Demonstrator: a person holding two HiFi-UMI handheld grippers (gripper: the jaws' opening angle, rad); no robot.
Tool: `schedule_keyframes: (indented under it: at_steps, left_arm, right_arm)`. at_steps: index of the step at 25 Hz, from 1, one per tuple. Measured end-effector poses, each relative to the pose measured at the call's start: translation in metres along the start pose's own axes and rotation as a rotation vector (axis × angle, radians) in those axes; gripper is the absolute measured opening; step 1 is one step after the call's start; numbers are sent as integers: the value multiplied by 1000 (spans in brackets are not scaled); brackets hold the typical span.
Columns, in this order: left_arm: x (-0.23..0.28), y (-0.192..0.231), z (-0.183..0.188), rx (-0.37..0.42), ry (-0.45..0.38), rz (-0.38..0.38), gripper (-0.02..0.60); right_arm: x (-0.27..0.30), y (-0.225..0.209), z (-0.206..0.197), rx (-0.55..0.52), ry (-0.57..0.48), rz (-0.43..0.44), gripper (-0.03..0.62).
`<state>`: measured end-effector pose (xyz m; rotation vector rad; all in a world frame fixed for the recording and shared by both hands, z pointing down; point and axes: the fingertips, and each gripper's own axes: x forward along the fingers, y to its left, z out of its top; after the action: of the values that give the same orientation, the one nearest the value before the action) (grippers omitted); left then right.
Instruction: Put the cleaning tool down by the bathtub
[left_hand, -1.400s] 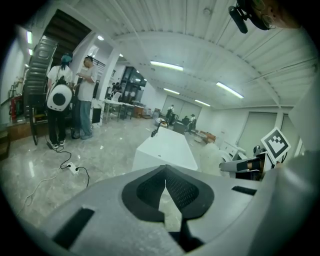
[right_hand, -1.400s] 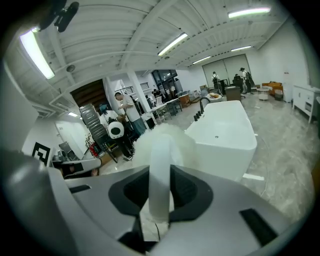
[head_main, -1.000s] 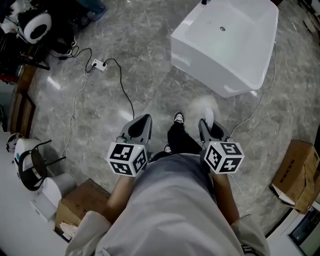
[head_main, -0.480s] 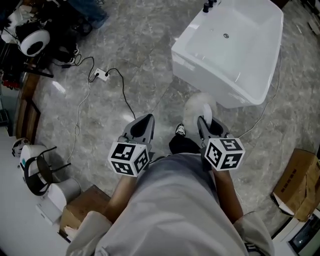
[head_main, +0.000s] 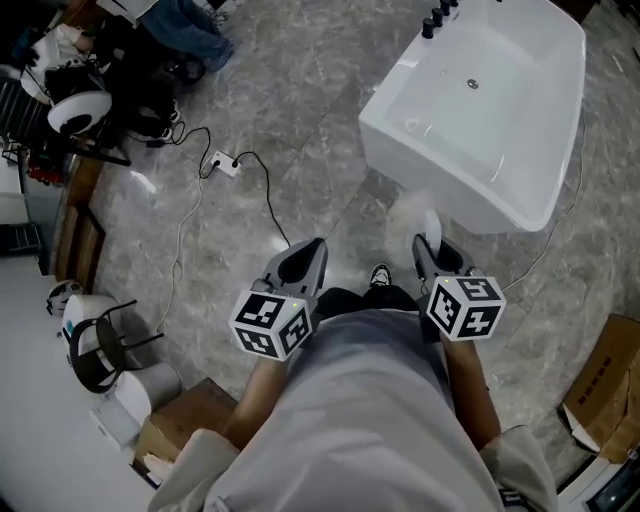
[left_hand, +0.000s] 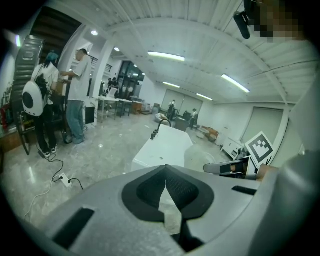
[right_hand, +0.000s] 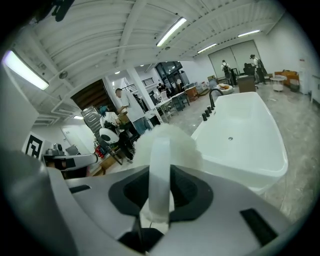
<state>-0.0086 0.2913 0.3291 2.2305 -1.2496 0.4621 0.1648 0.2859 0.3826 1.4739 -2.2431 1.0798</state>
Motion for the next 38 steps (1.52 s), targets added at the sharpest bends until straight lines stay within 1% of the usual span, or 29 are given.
schedule_keyframes:
  at_steps: [5,8,10,13,17,28,38]
  left_arm:
    - [8,-4,9,32,13,-10,9]
    - [13,-4,10,8,6,-11,9]
    - [16,-2,8,-8,18,-14,9]
    - [24,0,8,-3,37,-25,9]
    - [39,7,19,5,37,-53,9]
    - [86,58,63,-2,28,-100,9]
    - [132,114,114,17,58,-152,9]
  right_arm:
    - [3,-7,4,36,-13,-4,81]
    - [4,-16,2,60,-11,-26,81]
    - [4,-19,0,75,-5,-33,81]
    - [7,-23,1,88,-2,-50,81]
    - [17,-32,14,100,-14,-75,81]
    - [67,-28,57,99,-23,-116,81]
    - [130,-17,104,111,-1,-163,81]
